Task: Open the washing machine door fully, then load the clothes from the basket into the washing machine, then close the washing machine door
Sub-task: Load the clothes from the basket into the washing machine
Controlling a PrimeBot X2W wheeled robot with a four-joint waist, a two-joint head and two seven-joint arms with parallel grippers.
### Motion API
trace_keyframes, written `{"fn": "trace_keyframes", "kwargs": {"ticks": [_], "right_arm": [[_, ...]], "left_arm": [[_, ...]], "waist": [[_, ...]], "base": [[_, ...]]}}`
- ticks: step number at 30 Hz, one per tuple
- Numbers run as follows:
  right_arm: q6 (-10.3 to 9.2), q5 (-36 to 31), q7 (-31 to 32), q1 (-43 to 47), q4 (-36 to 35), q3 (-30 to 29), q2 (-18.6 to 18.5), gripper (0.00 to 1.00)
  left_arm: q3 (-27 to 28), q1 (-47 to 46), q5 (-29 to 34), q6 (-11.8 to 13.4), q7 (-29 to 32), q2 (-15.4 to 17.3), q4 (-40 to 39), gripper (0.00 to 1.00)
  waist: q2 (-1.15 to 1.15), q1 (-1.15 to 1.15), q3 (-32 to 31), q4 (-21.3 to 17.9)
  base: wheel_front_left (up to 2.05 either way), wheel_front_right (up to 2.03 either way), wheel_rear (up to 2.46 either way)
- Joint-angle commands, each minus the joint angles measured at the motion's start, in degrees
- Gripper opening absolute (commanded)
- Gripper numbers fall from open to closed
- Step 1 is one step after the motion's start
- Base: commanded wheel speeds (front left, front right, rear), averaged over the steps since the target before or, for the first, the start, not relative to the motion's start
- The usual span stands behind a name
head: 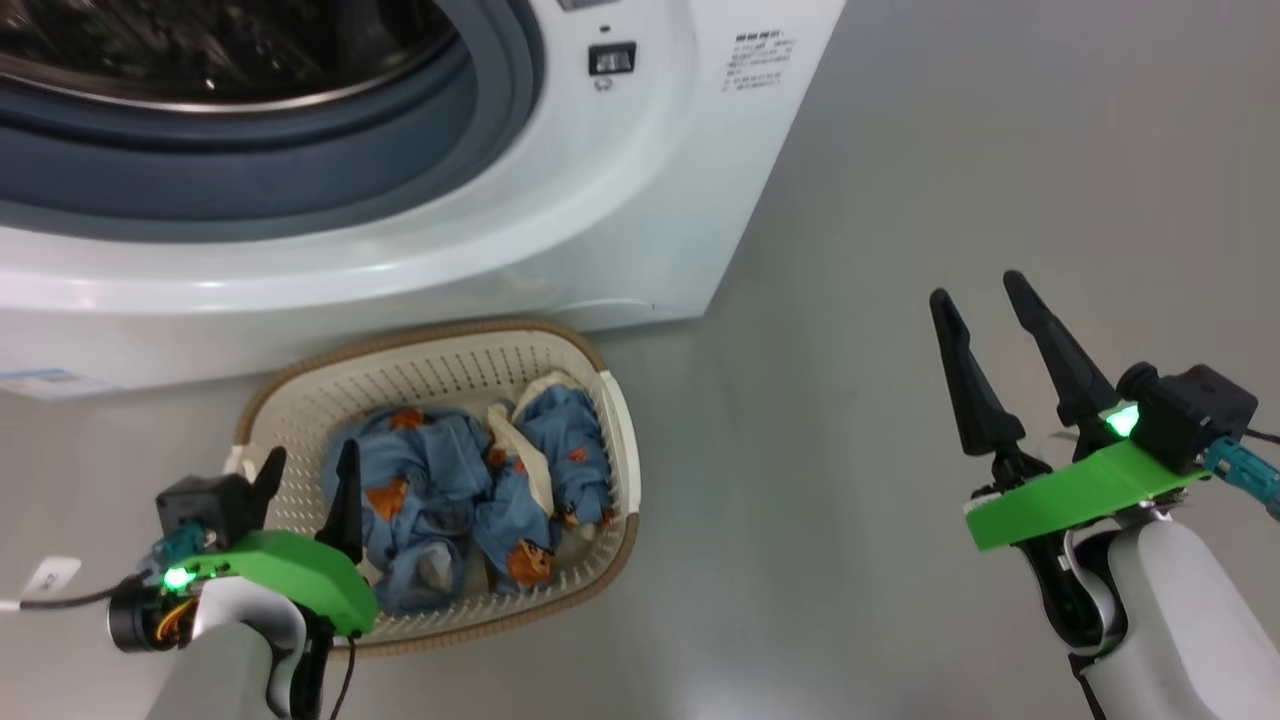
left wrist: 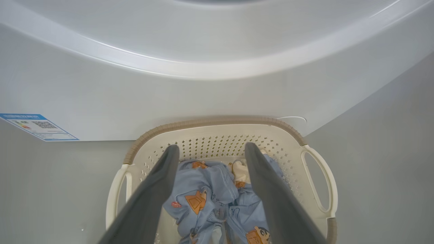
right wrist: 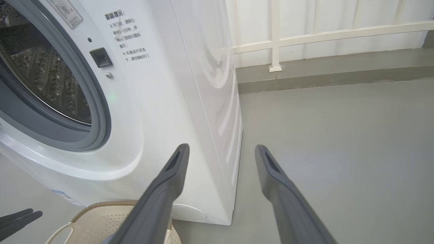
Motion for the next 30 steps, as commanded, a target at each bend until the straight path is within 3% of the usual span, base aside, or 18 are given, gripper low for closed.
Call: {"fn": "trace_keyframes", "kwargs": {"ticks": [1, 14, 30], "right_arm": [[0.56, -0.72, -0.69, -0.86, -1.77, 1.3, 0.29, 1.0], [0.56, -1.13, -0.69, -6.36, -4.3, 0.38, 3.48, 1.0], [0.56, -1.23, -0.69, -9.24, -5.53, 1.41, 6.27, 1.0]], "left_arm": [[0.75, -2.03, -0.6, -0.08, -0.37, 1.87, 1.51, 1.0], [-6.54, -16.5, -4.53, -0.09, 0.36, 5.55, 19.93, 1.0], [-12.03, -26.45, -6.81, -0.09, 5.48, 8.68, 30.52, 1.0]], "waist": [[0.0, 0.0, 5.2, -1.41], [0.0, 0.0, 17.77, -5.28], [0.0, 0.0, 26.48, -9.75]], "base": [[0.0, 0.0, 0.0], [0.0, 0.0, 0.0], [0.0, 0.0, 0.0]]}}
